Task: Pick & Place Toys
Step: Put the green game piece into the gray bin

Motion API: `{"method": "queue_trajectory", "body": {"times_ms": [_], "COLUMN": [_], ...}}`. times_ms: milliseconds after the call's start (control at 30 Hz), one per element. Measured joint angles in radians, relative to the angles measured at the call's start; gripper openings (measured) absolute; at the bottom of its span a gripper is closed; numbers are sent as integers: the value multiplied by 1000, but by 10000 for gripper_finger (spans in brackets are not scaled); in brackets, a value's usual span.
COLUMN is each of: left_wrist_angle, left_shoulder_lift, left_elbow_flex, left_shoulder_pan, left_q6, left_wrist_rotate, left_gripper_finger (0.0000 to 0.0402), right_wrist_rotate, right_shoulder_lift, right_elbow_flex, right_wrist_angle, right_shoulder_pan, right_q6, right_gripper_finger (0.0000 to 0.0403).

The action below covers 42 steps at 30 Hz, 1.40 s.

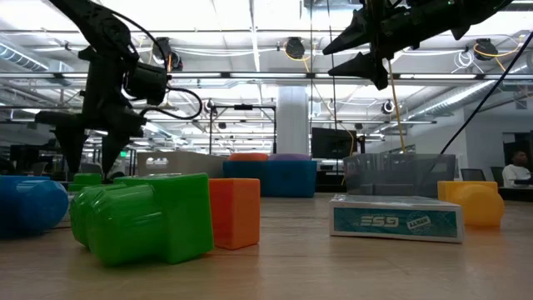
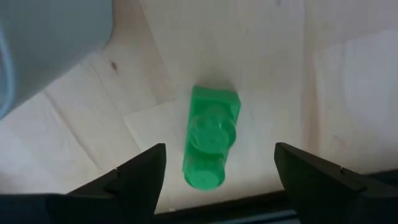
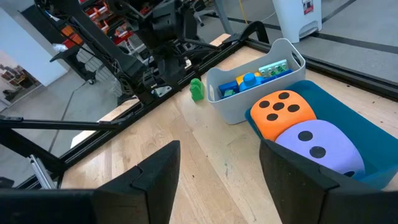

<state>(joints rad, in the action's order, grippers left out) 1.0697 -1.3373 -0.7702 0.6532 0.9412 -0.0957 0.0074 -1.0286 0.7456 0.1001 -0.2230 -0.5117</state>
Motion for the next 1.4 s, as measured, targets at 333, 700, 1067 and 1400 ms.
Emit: {"method": "queue_trajectory", "body": {"times_ms": [333, 700, 1067, 1400], "left_wrist_angle": [-86, -181, -193, -199], "left_shoulder_lift": [0, 0, 0, 0], "left_elbow_flex": [88, 140, 141, 141], "left_shoulder_pan": [0, 0, 0, 0], "left_q6": [-1, -46, -66, -151], "left_wrist_rotate": [-2, -11, -9, 45], "left_gripper_finger": [300, 275, 229, 153], "right_wrist_rotate": [0, 0, 0, 0], "right_shoulder_lift": [0, 0, 0, 0], "right_elbow_flex": [0, 0, 0, 0], "right_wrist_angle": [0, 0, 0, 0], "right_shoulder_pan": [0, 0, 0, 0], "right_q6": [-21, -27, -27, -27], "right_gripper_finger": [212, 212, 212, 212]}}
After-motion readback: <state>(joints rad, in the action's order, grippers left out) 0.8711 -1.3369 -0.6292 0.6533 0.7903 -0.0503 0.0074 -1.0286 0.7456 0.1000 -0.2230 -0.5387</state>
